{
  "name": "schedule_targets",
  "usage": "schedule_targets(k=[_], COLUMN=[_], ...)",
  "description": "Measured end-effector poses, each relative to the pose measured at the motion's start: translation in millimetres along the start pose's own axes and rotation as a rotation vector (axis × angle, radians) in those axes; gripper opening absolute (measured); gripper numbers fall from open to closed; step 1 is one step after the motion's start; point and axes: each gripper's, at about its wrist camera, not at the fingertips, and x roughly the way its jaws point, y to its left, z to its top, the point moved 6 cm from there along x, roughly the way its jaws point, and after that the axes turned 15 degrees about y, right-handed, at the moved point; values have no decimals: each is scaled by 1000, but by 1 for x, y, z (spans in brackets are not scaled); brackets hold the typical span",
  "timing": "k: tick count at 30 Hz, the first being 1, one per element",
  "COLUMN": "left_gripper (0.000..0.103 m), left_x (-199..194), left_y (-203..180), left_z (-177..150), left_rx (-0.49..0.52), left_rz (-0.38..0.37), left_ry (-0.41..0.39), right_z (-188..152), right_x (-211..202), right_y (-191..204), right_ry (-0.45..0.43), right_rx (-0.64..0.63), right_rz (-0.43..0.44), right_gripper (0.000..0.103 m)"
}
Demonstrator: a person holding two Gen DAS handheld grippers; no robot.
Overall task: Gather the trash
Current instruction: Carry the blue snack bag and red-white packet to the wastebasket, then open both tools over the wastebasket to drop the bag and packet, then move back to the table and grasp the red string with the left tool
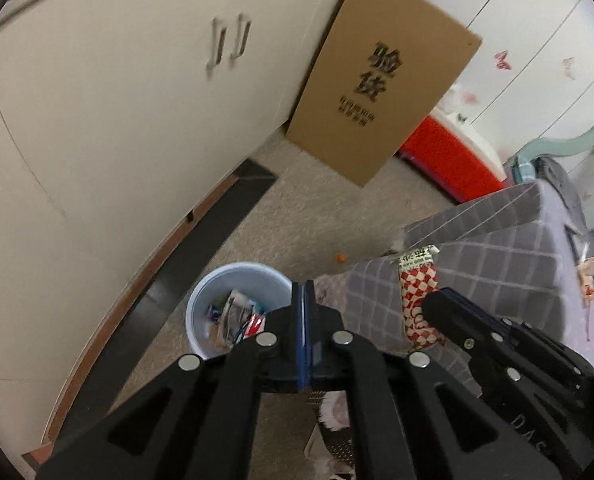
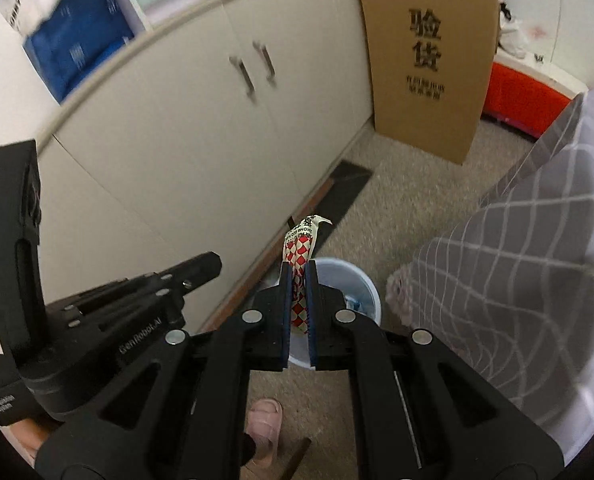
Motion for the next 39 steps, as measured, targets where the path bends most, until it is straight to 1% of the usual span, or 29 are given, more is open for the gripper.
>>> schedule_targets(k=[2, 3, 4, 5, 6, 7, 8, 9, 10, 11, 12, 14, 19, 22, 25, 29, 31, 32, 34, 35, 39], left_gripper=[2, 7, 18, 25, 38, 44, 48, 55, 59, 60, 62, 64, 65, 65, 65, 68, 68, 69, 69, 69, 69], left_x=[10, 14, 17, 17, 17, 16, 14, 12, 10, 8, 6, 1, -14, -25, -41, -66, -73, -77, -81, -82, -79], left_y=[6, 7, 9, 11, 14, 16, 19, 20, 22, 26, 28, 33, 30, 20, -1, -46, -70, -87, -113, -133, -198], left_z=[0, 0, 0, 0, 0, 0, 0, 0, 1, 2, 2, 3, 2, 1, -3, -6, -8, -10, -13, -16, -25], left_rx=[-5, -5, -5, -8, -12, -15, -19, -24, -30, -39, -47, -68, -84, -76, -55, 7, 47, 73, 114, 144, 248], left_rz=[5, 12, 22, 31, 39, 47, 56, 62, 66, 67, 72, 87, 79, 71, 55, 35, 24, 17, 10, 6, -12], left_ry=[28, 35, 39, 36, 29, 16, 5, 0, -4, -11, -17, -26, -47, -64, -93, -143, -158, -165, -173, -173, -169], right_z=[0, 0, 0, 1, 2, 3, 5, 7, 8, 9, 10, 11, 8, 5, 0, -9, -16, -22, -31, -37, -65], right_x=[9, 11, 12, 13, 15, 15, 16, 17, 17, 17, 14, 8, -13, -37, -70, -118, -142, -156, -174, -182, -217], right_y=[0, 0, -1, -1, -1, -1, -1, -1, -1, -2, -4, -5, -10, -19, -33, -61, -81, -97, -120, -133, -201], right_ry=[13, 17, 21, 21, 19, 18, 16, 15, 14, 9, -1, -26, -59, -104, -161, -240, -279, -299, -323, -335, -381], right_rx=[1, 1, 1, 2, 2, 3, 3, 7, 10, 15, 26, 35, 48, 55, 73, 105, 128, 146, 173, 189, 283], right_rz=[-7, -6, -5, -9, -10, -10, -5, 0, 5, 8, 5, 12, 9, -5, -7, -13, -25, -34, -51, -60, -118], right_gripper=[7, 7, 7, 7, 7, 7, 9, 10, 13, 22, 38, 53, 53, 53, 53, 53, 53, 53, 53, 53, 53])
